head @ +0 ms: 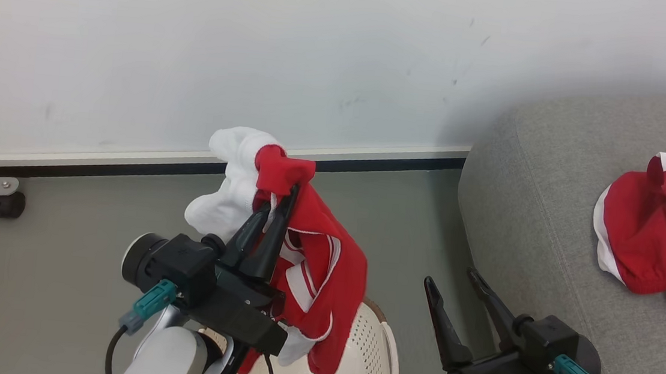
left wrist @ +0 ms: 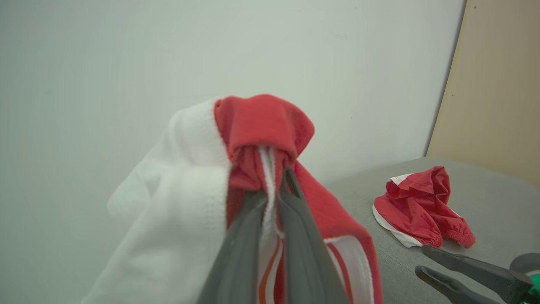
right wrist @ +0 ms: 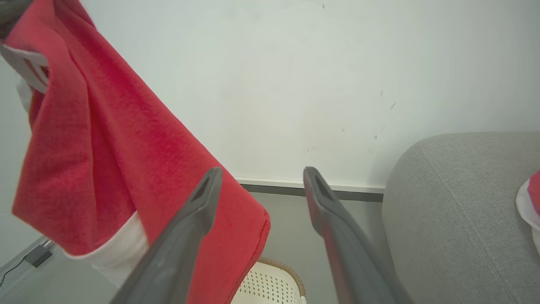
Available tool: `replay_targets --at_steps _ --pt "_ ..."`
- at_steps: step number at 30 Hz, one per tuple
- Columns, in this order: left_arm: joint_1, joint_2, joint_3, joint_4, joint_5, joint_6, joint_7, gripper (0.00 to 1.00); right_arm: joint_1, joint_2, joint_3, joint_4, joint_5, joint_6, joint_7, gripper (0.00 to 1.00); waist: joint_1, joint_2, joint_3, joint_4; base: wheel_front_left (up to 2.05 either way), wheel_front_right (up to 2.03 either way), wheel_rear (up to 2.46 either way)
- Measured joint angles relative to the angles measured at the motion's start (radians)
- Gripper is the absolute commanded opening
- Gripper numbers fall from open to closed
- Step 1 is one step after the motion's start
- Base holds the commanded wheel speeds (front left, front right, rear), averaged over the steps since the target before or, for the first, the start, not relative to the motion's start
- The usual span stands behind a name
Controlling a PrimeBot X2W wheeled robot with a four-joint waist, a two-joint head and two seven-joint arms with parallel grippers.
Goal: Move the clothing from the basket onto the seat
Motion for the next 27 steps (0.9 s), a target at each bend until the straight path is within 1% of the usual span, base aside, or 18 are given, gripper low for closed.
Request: replay_targets --at_steps 3,7,8,17,21,23,27 --pt "0.004 0.004 0.000 -0.015 0.000 0.008 0.012 0.00 0.000 0.002 0.007 -0.007 0.000 0.000 0.004 1.00 0.0000 0.0000 0.003 -0.001 0.00 0.00 0.00" --pt "0.004 0.007 0.002 -0.032 0.000 0.009 0.025 0.00 -0.008 0.014 0.023 -0.019 0.000 0.011 0.008 1.00 0.0000 0.0000 0.006 -0.001 0.00 0.00 0.00" --pt "0.005 0.007 0.002 -0.038 0.000 0.016 0.032 0.00 -0.017 0.024 0.038 -0.029 0.000 0.022 0.009 1.00 0.0000 0.0000 0.007 0.000 0.00 0.00 0.00" --pt "0.006 0.008 -0.003 -0.049 0.000 0.018 0.062 0.00 -0.100 0.067 0.121 -0.038 -0.001 0.071 0.026 1.00 0.0000 0.0000 0.013 0.003 0.00 0.00 0.00" --pt "0.007 0.007 -0.007 -0.053 0.000 0.018 0.070 0.00 -0.148 0.077 0.156 -0.012 -0.002 0.085 0.044 1.00 0.0000 0.0000 0.016 0.006 0.00 0.00 0.00" --pt "0.007 0.007 -0.010 -0.053 0.000 0.018 0.074 0.00 -0.174 0.082 0.174 0.011 -0.002 0.096 0.051 1.00 0.0000 0.0000 0.018 0.008 0.00 0.00 0.00" --pt "0.007 0.006 -0.017 -0.056 0.000 0.018 0.083 0.00 -0.226 0.089 0.210 0.069 0.001 0.107 0.071 1.00 0.0000 0.0000 0.021 0.013 0.00 0.00 0.00"
